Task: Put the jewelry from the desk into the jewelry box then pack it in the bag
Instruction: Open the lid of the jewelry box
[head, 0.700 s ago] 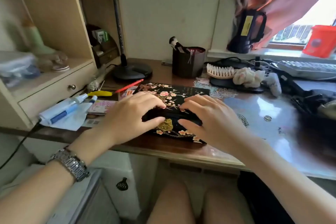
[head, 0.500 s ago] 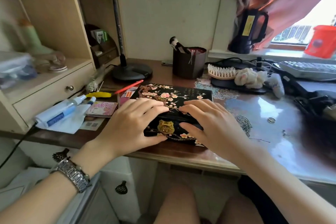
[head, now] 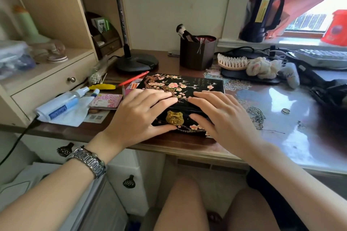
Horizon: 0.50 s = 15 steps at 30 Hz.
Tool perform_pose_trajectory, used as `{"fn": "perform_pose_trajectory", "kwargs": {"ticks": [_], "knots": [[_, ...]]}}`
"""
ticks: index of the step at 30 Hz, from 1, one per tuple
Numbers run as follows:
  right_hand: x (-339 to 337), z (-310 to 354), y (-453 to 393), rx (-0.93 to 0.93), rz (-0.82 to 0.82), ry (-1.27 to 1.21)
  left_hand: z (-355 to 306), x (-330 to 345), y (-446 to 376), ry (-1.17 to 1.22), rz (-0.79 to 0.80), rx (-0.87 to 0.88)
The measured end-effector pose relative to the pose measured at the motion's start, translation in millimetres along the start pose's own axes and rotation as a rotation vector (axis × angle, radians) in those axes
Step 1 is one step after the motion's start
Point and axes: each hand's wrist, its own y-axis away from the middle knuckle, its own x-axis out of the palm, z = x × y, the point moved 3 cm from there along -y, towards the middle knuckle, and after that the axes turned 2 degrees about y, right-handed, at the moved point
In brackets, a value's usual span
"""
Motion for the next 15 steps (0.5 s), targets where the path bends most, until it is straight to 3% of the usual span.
{"fn": "perform_pose_trajectory", "kwargs": {"ticks": [15], "knots": [[-1.3,1.4,0.1,0.021,-0.024,-0.037,1.0,-3.3,3.8,0.052,-0.164,0.050]]}}
